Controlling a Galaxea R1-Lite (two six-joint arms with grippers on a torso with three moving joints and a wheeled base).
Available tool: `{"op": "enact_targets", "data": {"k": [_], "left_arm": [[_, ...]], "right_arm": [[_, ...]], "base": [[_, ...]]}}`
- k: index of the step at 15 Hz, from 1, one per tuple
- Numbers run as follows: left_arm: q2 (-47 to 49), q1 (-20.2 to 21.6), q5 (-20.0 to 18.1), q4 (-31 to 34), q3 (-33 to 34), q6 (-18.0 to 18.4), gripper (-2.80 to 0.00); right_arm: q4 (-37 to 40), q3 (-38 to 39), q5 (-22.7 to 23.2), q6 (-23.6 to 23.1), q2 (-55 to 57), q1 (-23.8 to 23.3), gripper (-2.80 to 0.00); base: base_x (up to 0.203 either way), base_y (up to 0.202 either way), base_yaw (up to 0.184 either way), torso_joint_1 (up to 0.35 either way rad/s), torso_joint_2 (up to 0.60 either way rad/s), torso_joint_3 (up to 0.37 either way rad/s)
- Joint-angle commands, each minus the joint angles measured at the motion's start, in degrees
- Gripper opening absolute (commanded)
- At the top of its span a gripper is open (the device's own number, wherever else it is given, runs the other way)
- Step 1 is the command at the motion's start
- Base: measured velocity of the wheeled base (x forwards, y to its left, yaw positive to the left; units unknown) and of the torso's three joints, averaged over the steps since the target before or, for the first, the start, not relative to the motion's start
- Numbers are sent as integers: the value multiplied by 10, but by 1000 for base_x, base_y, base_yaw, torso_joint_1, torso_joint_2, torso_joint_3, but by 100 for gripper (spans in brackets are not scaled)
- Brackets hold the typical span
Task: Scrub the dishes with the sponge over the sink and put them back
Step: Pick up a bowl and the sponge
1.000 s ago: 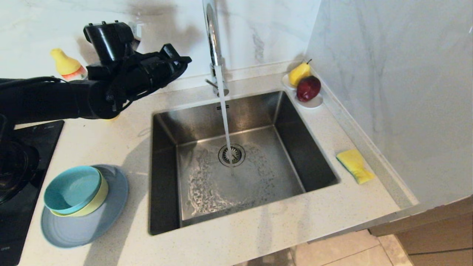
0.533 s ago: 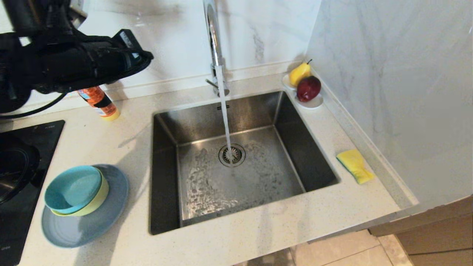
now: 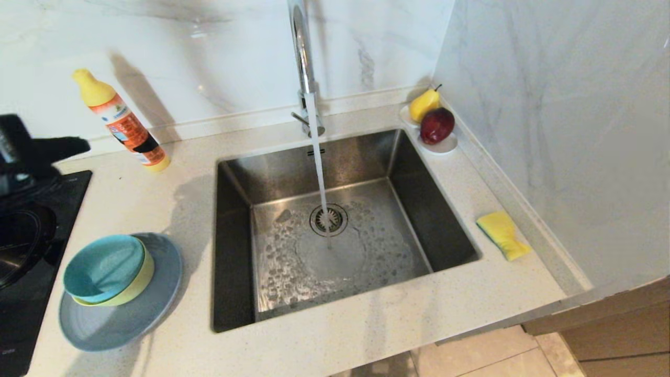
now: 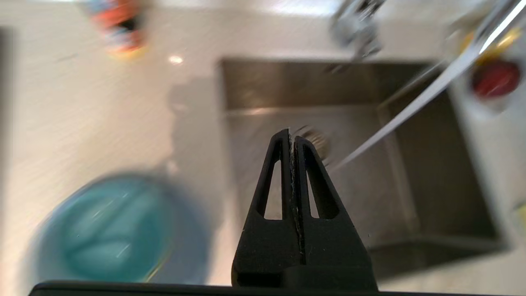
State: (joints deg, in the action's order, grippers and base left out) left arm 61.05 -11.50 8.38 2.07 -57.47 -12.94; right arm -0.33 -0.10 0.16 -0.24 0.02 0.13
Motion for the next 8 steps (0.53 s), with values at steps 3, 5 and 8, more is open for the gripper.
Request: {"op": "enact_targets", "data": {"k": [3,5,8], "left_arm": [[-221,2,76,34,161,37,-280],[-274,17,110,39,203,43,-280],[-354,55,142,52,229,51,-280]], "right_arm": [[0,0,0,0,-1,0,-280],[0,0,0,-1,0,0,-280],[0,0,0,0,0,0,-280]], "base": [[0,0,0,0,0,0],[0,0,0,0,0,0],[0,0,0,0,0,0]]}}
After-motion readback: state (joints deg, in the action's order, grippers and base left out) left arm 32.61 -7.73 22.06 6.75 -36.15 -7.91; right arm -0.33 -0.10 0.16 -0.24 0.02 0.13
